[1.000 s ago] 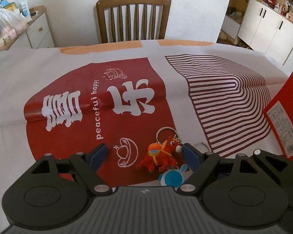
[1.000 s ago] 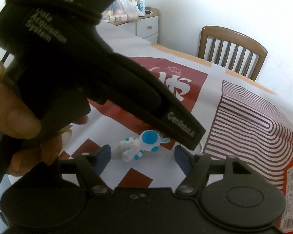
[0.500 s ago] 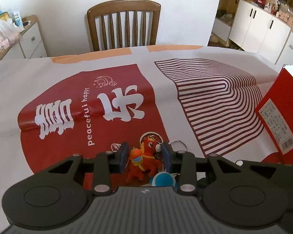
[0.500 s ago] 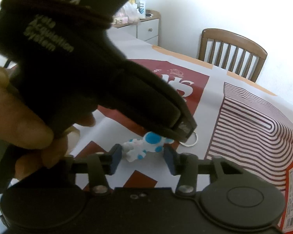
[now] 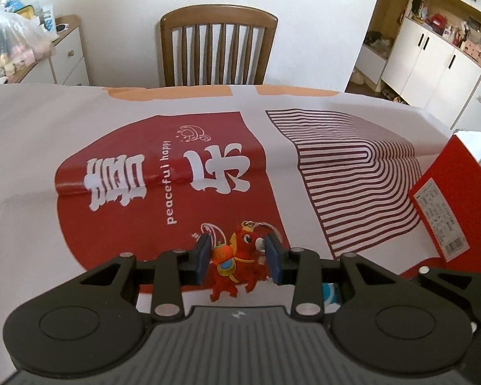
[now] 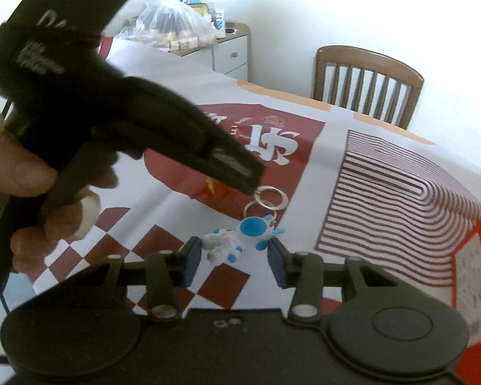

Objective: Organize rigid objects
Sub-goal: 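Lift the horse and astronaut and move both tools toward the cardboard box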

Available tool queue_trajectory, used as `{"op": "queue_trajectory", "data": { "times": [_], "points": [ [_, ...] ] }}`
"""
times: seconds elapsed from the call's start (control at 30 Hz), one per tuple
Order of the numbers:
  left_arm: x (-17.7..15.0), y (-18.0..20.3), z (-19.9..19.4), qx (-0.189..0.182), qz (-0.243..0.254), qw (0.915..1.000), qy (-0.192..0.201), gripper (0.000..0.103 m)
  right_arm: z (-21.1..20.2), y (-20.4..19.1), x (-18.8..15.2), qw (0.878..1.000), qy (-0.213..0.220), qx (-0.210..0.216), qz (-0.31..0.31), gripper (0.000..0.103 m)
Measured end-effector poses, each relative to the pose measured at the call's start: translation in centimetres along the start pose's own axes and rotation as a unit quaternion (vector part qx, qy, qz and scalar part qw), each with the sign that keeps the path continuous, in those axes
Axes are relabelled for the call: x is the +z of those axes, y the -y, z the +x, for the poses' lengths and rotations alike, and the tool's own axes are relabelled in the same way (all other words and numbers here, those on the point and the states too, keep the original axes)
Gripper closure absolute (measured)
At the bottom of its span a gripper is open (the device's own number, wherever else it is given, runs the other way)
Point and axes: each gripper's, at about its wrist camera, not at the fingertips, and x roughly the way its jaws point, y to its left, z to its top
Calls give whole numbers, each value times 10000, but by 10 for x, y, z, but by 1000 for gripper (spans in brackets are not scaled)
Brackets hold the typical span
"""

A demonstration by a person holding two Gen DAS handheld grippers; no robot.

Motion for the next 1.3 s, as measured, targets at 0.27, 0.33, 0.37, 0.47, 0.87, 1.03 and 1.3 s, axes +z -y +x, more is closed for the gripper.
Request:
{"op": "queue_trajectory", "data": {
  "times": [0.27, 0.33, 0.37, 0.47, 0.87, 1.03, 1.3],
  "points": [
    [-7, 4, -29, -21, -175, 9998, -17, 68, -39, 11, -2, 9997, 136, -84, 185, 59],
    [-10, 8, -39, -7, -176, 9998, 17, 68, -49, 16, -1, 9994, 160, -76, 283, 59],
    [-11, 11, -44, -7, -168, 9999, 31, 68, -55, 19, -1, 9993, 176, -79, 328, 59],
    [-14, 20, -57, 20, -140, 9999, 46, 68, -74, 22, -1, 9987, 238, -87, 437, 59],
    [-20, 62, -115, 28, -67, 9999, 153, 67, -137, 35, -1, 9975, 390, -126, 568, 59],
    [-21, 88, -133, 6, 10, 9999, 132, 67, -164, 45, -6, 9975, 458, -135, 525, 59],
    [-21, 137, -152, -15, 79, 9999, 150, 67, -202, 75, -21, 9969, 533, -242, 527, 59]
  ]
}}
